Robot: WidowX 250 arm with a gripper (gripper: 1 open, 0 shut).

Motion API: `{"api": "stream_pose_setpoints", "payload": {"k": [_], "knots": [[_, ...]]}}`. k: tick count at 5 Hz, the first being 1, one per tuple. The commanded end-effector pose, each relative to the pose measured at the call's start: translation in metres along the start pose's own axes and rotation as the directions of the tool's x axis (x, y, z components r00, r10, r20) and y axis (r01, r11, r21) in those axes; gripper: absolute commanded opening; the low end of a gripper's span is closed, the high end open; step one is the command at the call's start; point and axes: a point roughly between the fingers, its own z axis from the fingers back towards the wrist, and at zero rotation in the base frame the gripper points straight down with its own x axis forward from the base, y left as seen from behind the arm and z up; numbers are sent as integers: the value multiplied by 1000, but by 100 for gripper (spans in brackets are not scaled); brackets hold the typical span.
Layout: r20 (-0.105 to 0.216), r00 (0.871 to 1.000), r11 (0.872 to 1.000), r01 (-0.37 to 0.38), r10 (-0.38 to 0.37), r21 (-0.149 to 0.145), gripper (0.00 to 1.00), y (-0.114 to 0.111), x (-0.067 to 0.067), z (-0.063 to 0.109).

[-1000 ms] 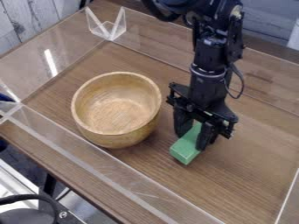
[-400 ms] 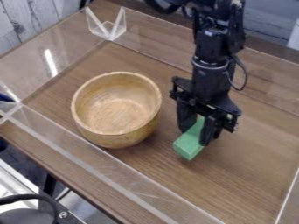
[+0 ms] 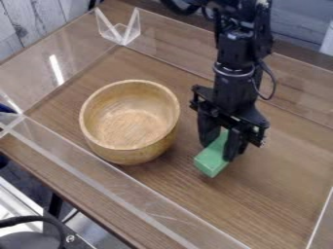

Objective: Put the green block in the brown bowl

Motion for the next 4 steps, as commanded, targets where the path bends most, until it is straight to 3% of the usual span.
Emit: {"api": "stream_pose_setpoints", "payload": {"k": [1, 3, 4], "knots": [[73, 997, 1000, 8, -8, 1, 0, 2, 10, 17], [64, 998, 1000, 12, -12, -4, 0, 4, 12, 10], [80, 997, 1000, 10, -10, -5, 0, 6, 9, 20]]}}
